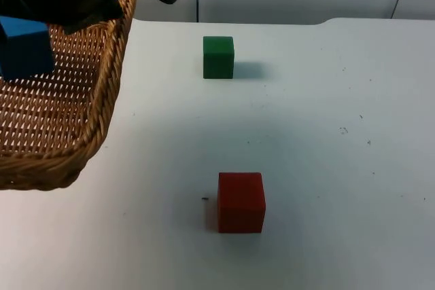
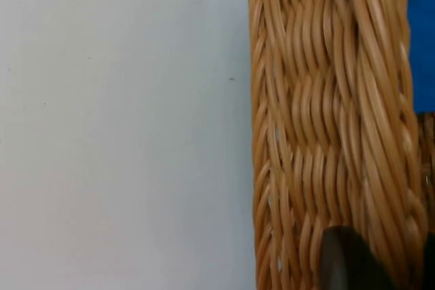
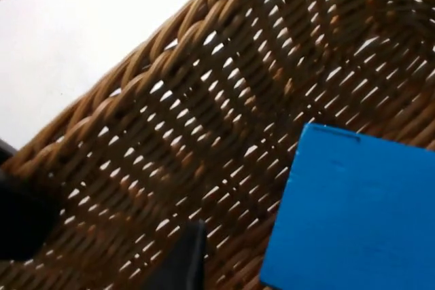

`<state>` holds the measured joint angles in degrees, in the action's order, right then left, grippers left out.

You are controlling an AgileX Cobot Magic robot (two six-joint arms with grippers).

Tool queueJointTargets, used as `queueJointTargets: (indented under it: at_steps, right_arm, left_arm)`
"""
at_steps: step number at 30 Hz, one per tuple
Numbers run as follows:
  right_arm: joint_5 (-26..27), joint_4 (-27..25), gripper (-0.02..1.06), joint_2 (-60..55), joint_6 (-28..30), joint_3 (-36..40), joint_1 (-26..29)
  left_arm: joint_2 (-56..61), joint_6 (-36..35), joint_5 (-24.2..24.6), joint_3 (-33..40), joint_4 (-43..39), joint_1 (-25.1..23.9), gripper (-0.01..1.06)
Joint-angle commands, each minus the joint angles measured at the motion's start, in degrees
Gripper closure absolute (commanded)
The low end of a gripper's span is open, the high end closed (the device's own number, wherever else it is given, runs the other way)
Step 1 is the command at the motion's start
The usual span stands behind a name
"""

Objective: Pick up the basket with the left hand and place the blue cube into the basket with the right hand.

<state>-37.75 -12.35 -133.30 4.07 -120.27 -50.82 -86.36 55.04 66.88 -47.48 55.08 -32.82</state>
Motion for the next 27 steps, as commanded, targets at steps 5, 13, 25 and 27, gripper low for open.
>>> queueJointTargets:
  at_steps: [5,13,25,27]
  right_arm:
    - [-3.78,3.40,0.08,5.77,0.87,-0.51,-0.28]
    - [-8.93,7.71,0.09,19.05,4.18,-0.51,-0.28]
    - [-16.43,7.51,0.09,34.21,11.69,-0.51,-0.28]
    - [-18.37,7.34,0.09,36.28,12.78,-0.51,-0.28]
  left_arm:
    - [0.26,-0.09,1.97,-0.46,3.18,-0.13,1.05]
    - [0.26,0.02,1.47,-0.46,3.28,-0.13,1.05]
    - [-0.40,6.05,-0.50,-0.46,7.14,-0.13,1.05]
    - [-1.48,6.14,-1.60,-0.46,7.26,-0.13,1.05]
